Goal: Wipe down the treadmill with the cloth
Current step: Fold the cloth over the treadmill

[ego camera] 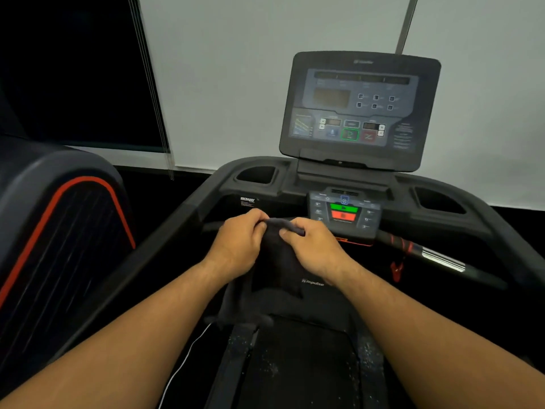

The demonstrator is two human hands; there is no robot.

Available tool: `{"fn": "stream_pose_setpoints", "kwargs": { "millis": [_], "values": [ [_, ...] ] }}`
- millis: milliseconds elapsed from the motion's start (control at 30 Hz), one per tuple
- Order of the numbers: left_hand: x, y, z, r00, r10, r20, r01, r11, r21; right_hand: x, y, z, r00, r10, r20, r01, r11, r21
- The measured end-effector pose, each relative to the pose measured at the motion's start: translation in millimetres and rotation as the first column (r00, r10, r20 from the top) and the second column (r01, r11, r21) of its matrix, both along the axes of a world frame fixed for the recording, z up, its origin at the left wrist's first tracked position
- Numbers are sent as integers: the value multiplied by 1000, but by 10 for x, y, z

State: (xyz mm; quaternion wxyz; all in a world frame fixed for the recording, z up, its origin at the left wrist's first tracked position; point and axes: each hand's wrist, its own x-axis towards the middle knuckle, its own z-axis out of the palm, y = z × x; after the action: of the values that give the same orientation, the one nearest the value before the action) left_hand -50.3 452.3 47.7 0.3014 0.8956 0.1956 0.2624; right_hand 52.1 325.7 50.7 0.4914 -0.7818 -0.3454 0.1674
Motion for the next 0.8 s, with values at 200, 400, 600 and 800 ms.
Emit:
{"fn": "stream_pose_setpoints", "kwargs": {
  "millis": [200,400,600,800],
  "values": [
    [184,-557,-272,990,-36,-139,20,993,-115,155,-409,13,995,1,98,-6,999,54],
    [470,-991,-718,989,-21,-149,-64,839,-541,412,-881,40,994,-56,98,41,989,144],
    [576,-1453,-1134,955,-106,-276,-131,685,-717,772,-1295,141,979,-205,1,199,951,235],
    [591,-1543,-1072,979,-10,-202,-169,509,-844,1219,-1587,145,901,-433,5,430,895,117]
  ]
}}
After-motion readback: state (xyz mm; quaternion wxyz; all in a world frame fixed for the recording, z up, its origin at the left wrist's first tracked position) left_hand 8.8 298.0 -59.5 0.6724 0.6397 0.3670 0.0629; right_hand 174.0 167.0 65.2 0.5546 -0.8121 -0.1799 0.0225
